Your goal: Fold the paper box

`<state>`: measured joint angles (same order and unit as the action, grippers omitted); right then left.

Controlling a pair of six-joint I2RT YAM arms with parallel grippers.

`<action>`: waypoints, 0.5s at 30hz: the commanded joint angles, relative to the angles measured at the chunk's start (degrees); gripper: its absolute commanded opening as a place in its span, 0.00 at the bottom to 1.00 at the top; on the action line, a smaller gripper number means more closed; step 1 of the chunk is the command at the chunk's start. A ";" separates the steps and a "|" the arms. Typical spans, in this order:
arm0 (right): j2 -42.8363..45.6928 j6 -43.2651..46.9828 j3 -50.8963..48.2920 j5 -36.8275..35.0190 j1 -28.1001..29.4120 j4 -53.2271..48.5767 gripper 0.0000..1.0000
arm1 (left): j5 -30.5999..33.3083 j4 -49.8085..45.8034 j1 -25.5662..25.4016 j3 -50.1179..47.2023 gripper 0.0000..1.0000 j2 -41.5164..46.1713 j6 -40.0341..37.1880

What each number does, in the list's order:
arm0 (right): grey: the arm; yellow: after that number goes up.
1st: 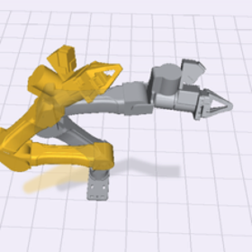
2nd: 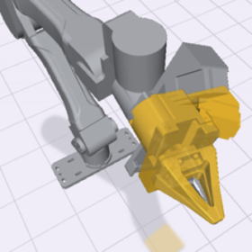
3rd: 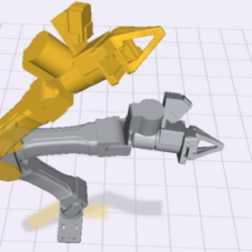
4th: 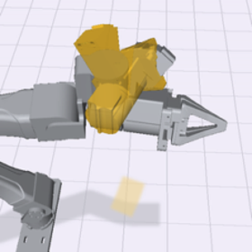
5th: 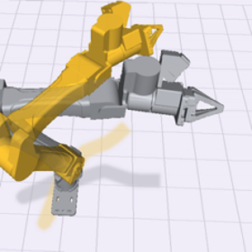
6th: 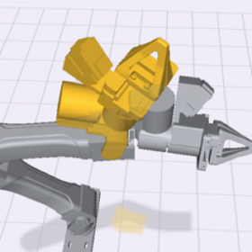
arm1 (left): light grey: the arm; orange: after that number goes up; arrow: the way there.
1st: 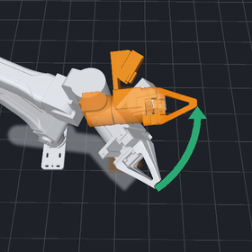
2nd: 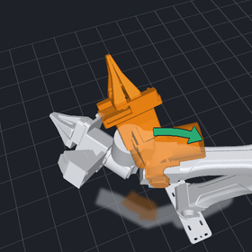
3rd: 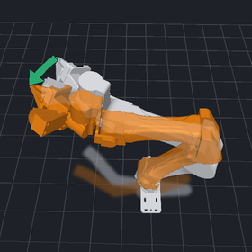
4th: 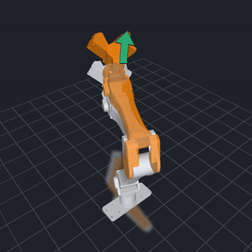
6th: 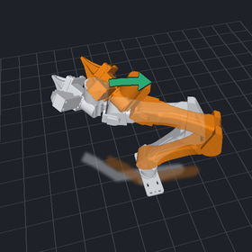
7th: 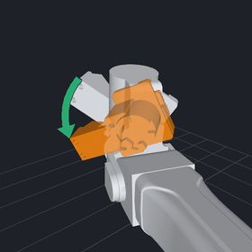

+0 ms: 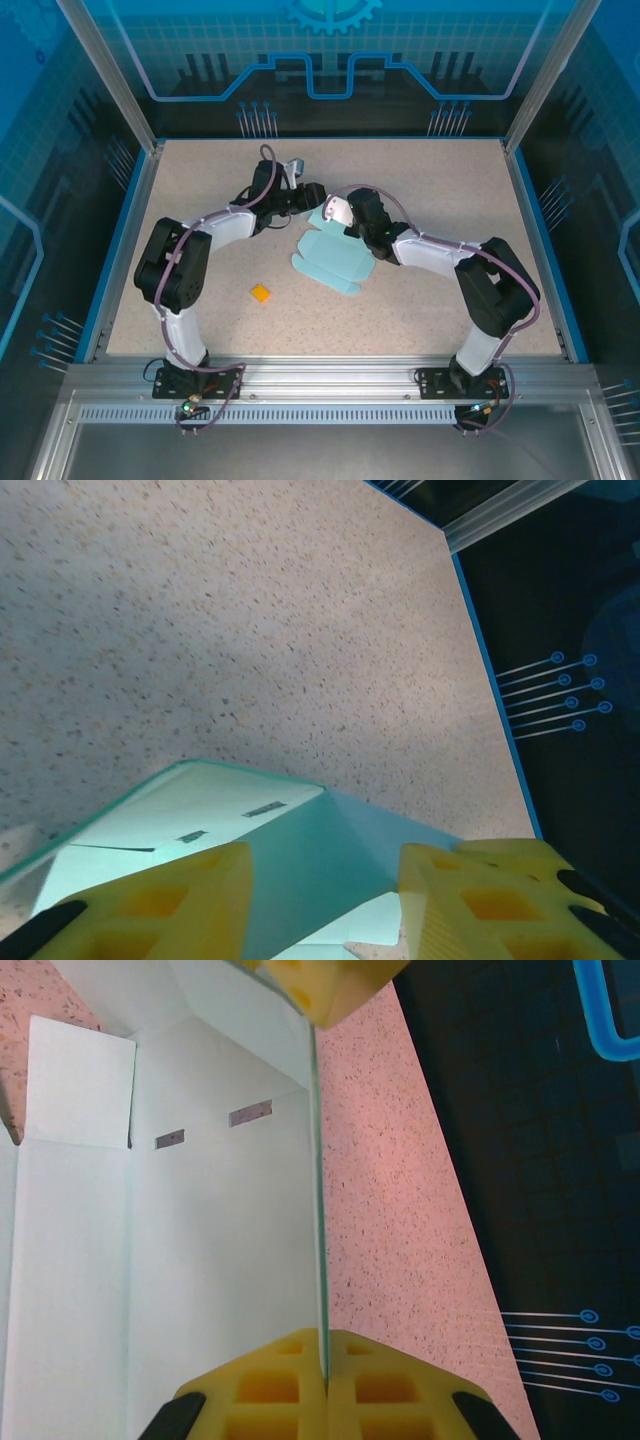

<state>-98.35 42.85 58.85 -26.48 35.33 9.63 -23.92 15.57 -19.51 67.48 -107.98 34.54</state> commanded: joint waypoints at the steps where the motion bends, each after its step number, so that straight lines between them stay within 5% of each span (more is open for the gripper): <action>1: 1.41 -2.20 0.26 0.87 -0.62 -0.25 0.00 | -3.36 0.66 -1.54 1.53 0.44 -1.21 2.30; 15: 1.30 -3.83 0.09 1.87 -0.93 0.14 0.00 | -2.10 7.41 -4.12 -0.11 0.46 -1.76 8.92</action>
<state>-98.19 40.05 58.85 -26.30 34.81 9.43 -25.02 19.88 -22.70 67.42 -109.23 41.95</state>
